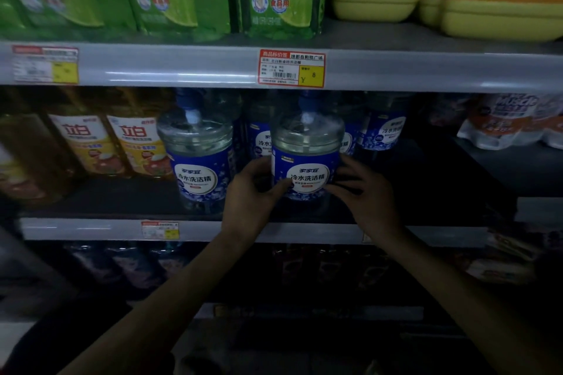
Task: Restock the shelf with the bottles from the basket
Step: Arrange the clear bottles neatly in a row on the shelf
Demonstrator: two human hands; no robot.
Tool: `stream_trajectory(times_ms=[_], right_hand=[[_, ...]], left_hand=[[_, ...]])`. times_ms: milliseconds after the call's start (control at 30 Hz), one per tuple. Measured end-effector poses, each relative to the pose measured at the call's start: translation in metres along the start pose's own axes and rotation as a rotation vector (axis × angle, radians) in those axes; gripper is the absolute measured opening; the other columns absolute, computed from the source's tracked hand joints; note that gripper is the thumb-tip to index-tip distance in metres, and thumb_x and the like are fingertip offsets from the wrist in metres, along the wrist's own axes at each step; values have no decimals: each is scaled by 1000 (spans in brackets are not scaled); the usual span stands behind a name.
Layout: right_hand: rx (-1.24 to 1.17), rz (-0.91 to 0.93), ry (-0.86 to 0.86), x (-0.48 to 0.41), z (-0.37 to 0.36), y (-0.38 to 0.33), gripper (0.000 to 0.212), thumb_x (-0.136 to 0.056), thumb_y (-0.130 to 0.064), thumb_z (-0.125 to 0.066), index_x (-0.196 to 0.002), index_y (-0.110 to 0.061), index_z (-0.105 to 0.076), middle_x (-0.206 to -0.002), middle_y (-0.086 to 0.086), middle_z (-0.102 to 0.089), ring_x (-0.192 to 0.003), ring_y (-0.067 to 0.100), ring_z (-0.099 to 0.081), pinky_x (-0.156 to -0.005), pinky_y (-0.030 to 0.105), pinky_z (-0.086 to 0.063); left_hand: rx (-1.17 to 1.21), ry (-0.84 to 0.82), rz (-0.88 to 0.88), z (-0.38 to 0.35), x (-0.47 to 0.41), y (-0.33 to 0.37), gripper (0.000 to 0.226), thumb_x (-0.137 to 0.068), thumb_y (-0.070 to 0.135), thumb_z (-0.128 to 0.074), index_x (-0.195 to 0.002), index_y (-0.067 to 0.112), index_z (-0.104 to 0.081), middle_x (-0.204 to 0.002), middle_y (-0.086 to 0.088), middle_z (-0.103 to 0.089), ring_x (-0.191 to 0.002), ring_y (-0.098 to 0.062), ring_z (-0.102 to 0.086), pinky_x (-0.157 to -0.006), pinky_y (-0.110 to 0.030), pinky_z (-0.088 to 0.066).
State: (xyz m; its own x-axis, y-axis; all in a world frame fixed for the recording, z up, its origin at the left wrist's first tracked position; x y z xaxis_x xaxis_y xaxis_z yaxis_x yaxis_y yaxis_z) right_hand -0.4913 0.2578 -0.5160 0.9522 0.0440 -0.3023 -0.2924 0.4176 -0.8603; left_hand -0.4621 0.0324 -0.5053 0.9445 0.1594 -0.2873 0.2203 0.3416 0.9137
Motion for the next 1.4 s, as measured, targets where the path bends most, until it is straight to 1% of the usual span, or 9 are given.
stream_trajectory(times_ms=[200, 367, 467, 600, 667, 800, 933, 1067, 1400], right_hand=[[126, -18, 39, 21, 18, 11, 14, -87, -22, -78, -101, -19, -80, -109, -10, -73, -100, 3, -67, -93, 43, -57], [175, -33, 128, 49, 47, 20, 30, -88, -37, -70, -84, -10, -82, -88, -17, -76, -83, 3, -71, -83, 35, -57], [307, -22, 73, 50, 61, 26, 15, -95, -11, -69, -104, -5, -80, -128, 2, -69, -112, 14, -65, -100, 31, -49], [327, -53, 134, 47, 79, 15, 33, -85, -24, -80, -58, -7, -74, -116, 5, -74, -106, -5, -60, -87, 0, -36], [321, -31, 199, 41, 89, 7, 44, -89, -31, -75, -50, -14, -68, -121, 1, -73, -108, 1, -65, -90, 3, -39], [386, 25, 259, 34, 106, 7, 18, -94, -21, -71, -88, -8, -81, -136, 3, -65, -120, 17, -63, -104, 33, -47], [430, -75, 252, 23, 120, 29, 30, -93, -16, -72, -122, -15, -72, -132, 7, -67, -122, 23, -62, -106, 32, -45], [340, -190, 233, -2, 123, 48, 34, -91, -12, -72, -125, -14, -70, -123, 7, -72, -116, 24, -66, -100, 31, -49], [173, -332, 159, -56, 106, 111, 36, -91, -1, -64, -127, -7, -65, -122, 14, -69, -117, 30, -64, -101, 35, -50]], left_hand=[[-130, -86, -18, 18, 19, 12, 22, -92, 28, -78, -112, 21, -73, -108, 16, -74, -99, 10, -66, -77, -8, -52], [-123, -83, -69, 24, 32, 21, 18, -100, 15, -67, -91, 28, -76, -98, 12, -76, -91, 2, -70, -75, -14, -51], [-46, -81, -89, 4, 34, 36, 27, -105, 24, -60, -86, 14, -75, -86, 0, -75, -84, -11, -71, -71, -29, -54], [-12, -119, -172, -40, 37, 56, 32, -101, 27, -66, -73, 15, -74, -76, 9, -74, -77, -7, -70, -71, -20, -52], [-29, -148, -191, -65, 39, 64, 38, -98, 33, -67, -65, 18, -72, -67, 10, -71, -69, -6, -69, -70, -19, -50], [45, -153, -194, -113, 39, 73, 46, -105, 27, -61, -61, 14, -67, -65, 8, -72, -68, -6, -70, -71, -17, -52], [17, -207, -141, -153, 31, 64, 20, -105, 13, -60, -97, 14, -79, -93, 9, -75, -87, -2, -70, -77, -9, -49], [-11, -239, -6, -180, 21, 49, 27, -104, 12, -58, -129, 16, -67, -112, 6, -70, -101, -7, -65, -76, -4, -45], [-392, -243, -98, -239, -30, 24, 64, -95, 16, -62, -155, 23, -42, -142, -10, -55, -125, -30, -58, -97, -47, -55]])
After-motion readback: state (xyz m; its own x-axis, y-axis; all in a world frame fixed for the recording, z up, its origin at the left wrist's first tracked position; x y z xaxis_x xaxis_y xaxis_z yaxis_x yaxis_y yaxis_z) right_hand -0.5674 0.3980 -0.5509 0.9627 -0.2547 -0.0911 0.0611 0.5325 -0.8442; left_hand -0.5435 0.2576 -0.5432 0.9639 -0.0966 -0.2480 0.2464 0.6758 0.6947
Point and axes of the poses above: each hand's wrist, its own x-axis away from the middle knuckle, its own z-axis out of the back of the hand, y = z × x, the point moved 4 cm from there along -x, towards the middle knuckle
